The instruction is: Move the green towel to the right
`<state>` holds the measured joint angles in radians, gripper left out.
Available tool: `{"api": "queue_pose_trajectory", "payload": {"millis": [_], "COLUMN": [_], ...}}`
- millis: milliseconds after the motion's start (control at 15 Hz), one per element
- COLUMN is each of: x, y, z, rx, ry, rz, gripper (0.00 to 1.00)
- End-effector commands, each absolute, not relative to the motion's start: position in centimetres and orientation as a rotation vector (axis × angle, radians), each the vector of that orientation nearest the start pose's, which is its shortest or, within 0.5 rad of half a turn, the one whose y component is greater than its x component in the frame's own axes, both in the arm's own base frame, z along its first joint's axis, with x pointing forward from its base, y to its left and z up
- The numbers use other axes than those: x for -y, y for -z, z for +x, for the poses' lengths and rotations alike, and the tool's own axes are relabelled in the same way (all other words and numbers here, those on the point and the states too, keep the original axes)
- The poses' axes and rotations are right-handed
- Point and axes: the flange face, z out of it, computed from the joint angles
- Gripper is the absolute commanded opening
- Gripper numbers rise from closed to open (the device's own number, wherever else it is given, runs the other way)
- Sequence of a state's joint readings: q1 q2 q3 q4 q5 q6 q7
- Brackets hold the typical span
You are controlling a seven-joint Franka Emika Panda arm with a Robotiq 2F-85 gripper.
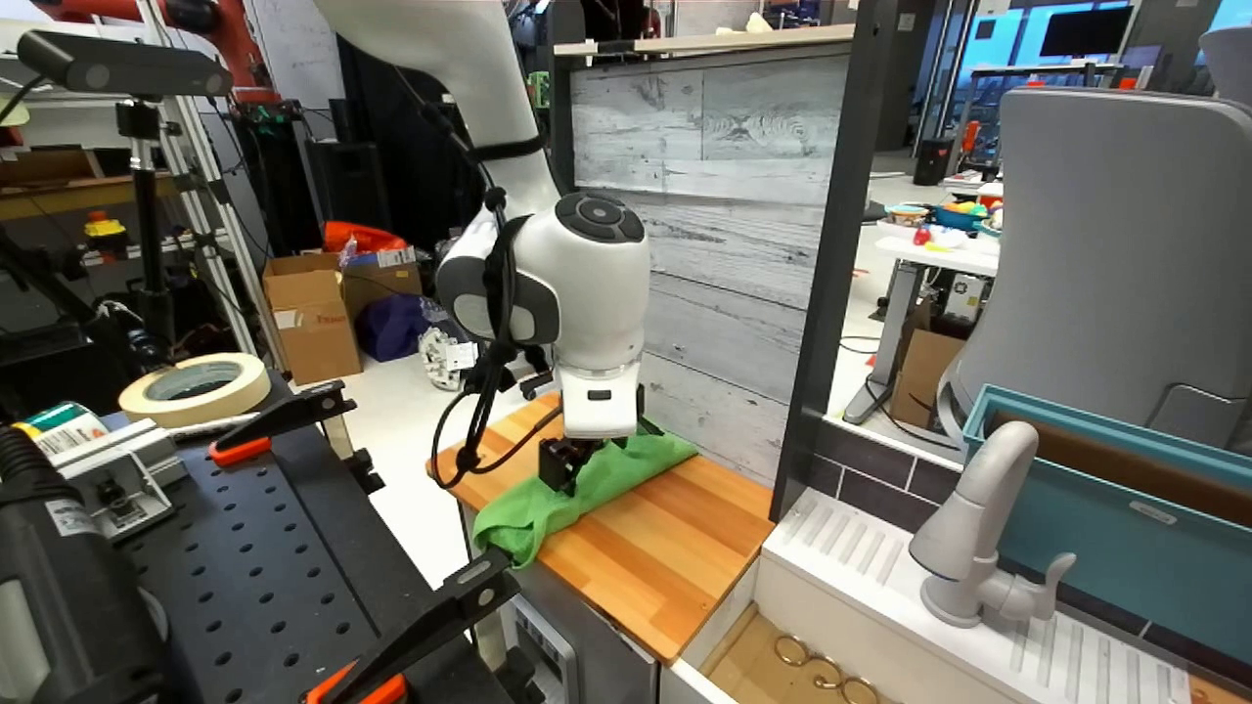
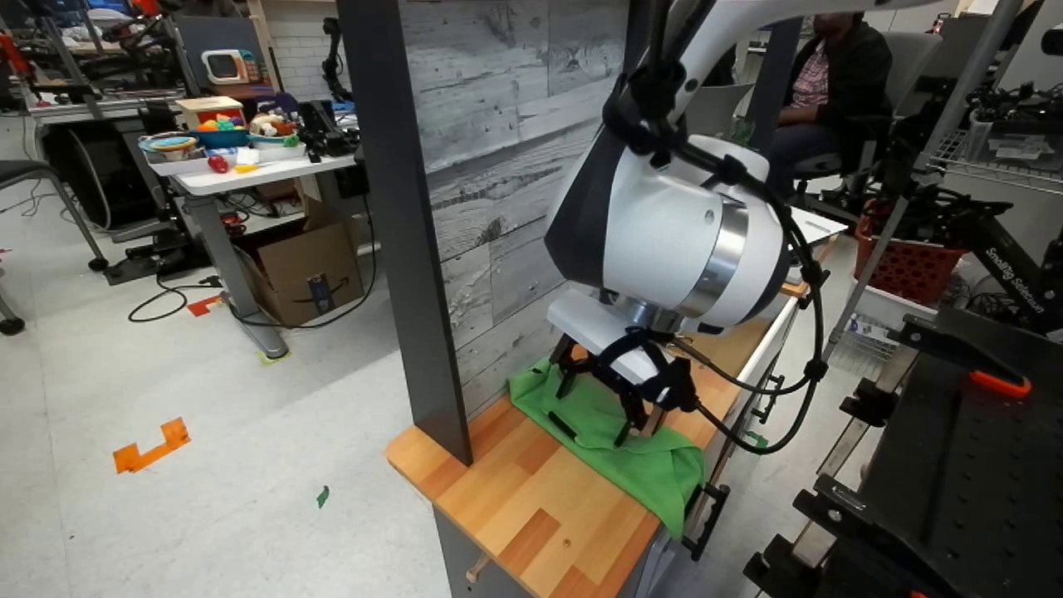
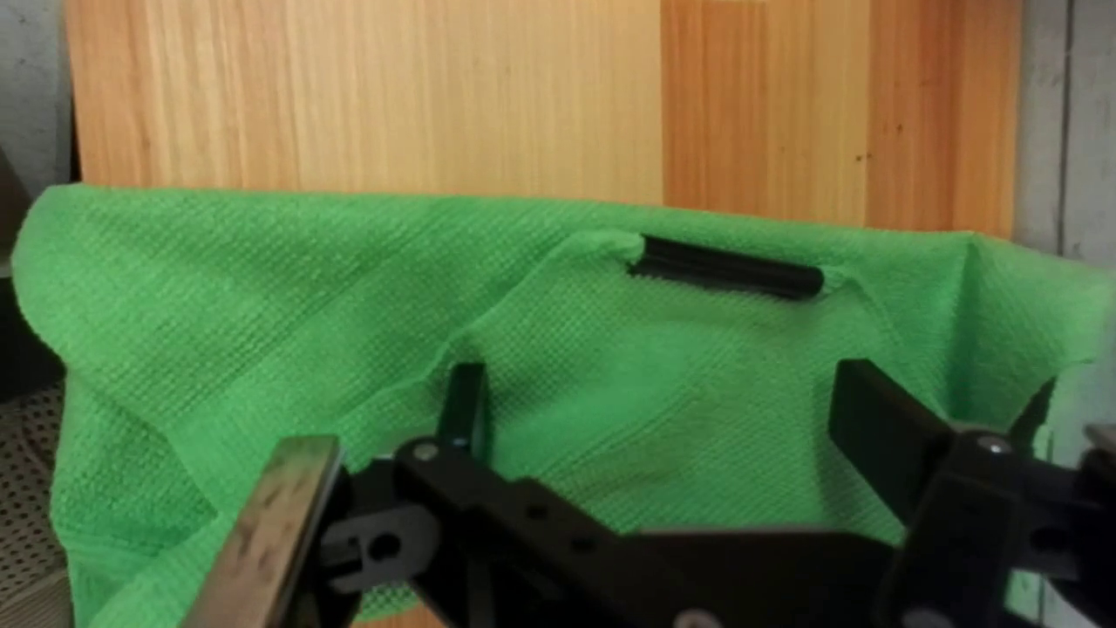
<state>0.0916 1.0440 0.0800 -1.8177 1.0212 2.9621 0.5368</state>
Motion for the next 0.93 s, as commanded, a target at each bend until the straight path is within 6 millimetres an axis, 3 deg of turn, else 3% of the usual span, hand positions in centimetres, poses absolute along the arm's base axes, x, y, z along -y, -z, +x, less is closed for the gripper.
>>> {"api": "queue_pose_trajectory", "payload": {"millis": [0, 467, 867], "x": [-4.3, -2.4, 2.5], "y": [5.0, 5.7, 6.2], "z": [57.0, 57.1, 56.6], "rx": [-1.924, -2.020, -2.125], "ry": [-0.104, -0.173, -0.141], "rz": [-2.185, -2.189, -2.173], "gripper": [1.00, 1.00, 1.00]}}
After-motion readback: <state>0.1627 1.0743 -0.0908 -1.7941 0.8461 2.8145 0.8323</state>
